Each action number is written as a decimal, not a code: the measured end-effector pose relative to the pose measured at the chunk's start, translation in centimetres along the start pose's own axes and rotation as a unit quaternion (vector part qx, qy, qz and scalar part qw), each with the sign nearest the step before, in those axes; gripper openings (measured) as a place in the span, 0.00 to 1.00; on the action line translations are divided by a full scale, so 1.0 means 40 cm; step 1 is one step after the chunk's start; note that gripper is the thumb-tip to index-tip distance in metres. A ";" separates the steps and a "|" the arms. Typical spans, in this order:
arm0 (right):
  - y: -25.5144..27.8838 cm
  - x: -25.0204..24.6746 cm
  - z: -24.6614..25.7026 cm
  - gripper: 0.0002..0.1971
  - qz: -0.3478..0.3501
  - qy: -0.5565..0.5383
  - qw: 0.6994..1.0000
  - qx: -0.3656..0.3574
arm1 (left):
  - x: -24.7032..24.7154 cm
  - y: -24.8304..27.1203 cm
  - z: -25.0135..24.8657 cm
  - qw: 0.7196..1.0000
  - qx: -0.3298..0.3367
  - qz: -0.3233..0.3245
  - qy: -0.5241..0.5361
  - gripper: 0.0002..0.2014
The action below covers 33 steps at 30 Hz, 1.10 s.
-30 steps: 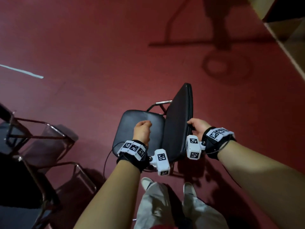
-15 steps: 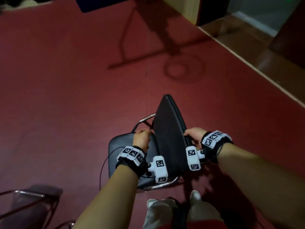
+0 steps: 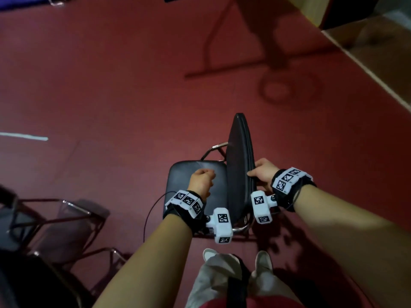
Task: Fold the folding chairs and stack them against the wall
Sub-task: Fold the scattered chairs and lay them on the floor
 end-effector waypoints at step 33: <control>-0.197 0.838 0.001 0.17 0.039 0.048 0.995 0.072 | -0.676 -0.259 0.506 0.993 -0.026 -0.098 0.063 0.29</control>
Point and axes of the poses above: each hand's wrist, its own y-axis away from the middle knuckle, its own x-axis out of the palm, z = x × y, the point moved 1 cm from there along -y, towards the middle knuckle, and after that the axes turned 15 degrees about x, right-handed, at the moved point
